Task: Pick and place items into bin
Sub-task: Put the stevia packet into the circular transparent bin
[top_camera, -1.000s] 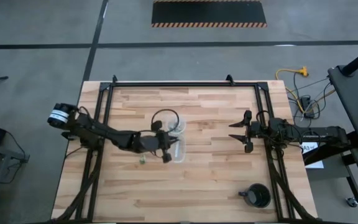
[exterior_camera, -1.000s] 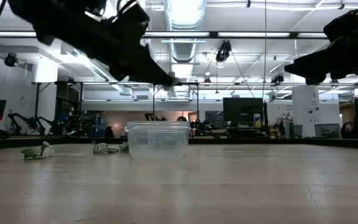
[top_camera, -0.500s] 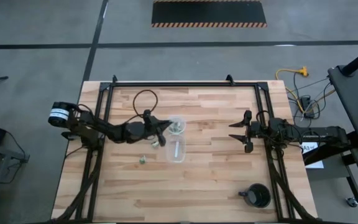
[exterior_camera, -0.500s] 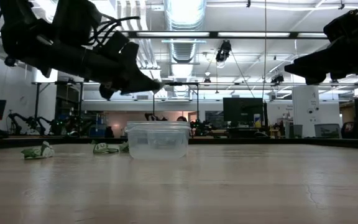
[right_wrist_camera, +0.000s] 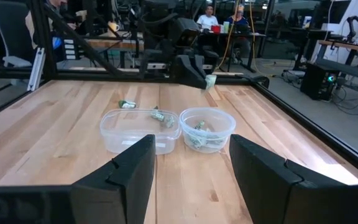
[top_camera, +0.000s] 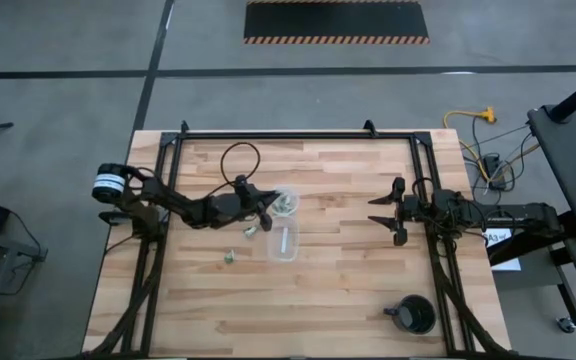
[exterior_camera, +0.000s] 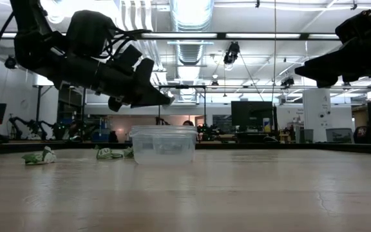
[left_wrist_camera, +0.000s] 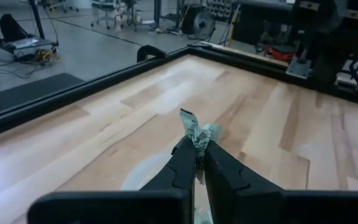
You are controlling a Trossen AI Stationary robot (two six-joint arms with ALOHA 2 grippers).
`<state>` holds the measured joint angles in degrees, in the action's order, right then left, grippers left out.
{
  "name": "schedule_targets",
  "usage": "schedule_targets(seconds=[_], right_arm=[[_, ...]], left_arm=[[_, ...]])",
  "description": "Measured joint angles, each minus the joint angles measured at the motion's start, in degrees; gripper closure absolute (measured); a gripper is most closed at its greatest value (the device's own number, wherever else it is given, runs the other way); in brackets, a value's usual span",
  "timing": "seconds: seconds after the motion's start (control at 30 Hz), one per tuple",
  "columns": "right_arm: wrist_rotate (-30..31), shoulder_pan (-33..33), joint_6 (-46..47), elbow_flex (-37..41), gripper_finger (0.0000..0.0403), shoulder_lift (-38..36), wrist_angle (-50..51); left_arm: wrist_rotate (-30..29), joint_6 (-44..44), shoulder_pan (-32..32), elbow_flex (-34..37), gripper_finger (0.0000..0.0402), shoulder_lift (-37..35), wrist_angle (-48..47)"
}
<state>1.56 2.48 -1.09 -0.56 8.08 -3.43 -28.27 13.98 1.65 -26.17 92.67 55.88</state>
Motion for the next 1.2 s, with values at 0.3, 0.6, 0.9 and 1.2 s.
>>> schedule_targets(seconds=[0.3,0.6,0.9,1.2], right_arm=[[0.00,0.00,0.01,0.00,0.0207,0.00,0.00],[0.00,0.01,0.00,0.00,0.0207,0.00,0.01],[0.00,0.00,0.00,0.00,0.0207,0.00,0.01],[0.00,0.02,-0.01,0.00,0.0207,0.00,0.01]], left_arm=[[-0.03,-1.08,0.31,-0.09,0.0392,-0.03,-0.22],[2.13,-1.12,0.33,-0.09,0.0389,-0.09,-0.29],[2.70,-1.25,0.33,-0.09,0.0382,-0.09,-0.24],[2.70,-1.23,0.33,-0.09,0.0323,-0.10,-0.22]])
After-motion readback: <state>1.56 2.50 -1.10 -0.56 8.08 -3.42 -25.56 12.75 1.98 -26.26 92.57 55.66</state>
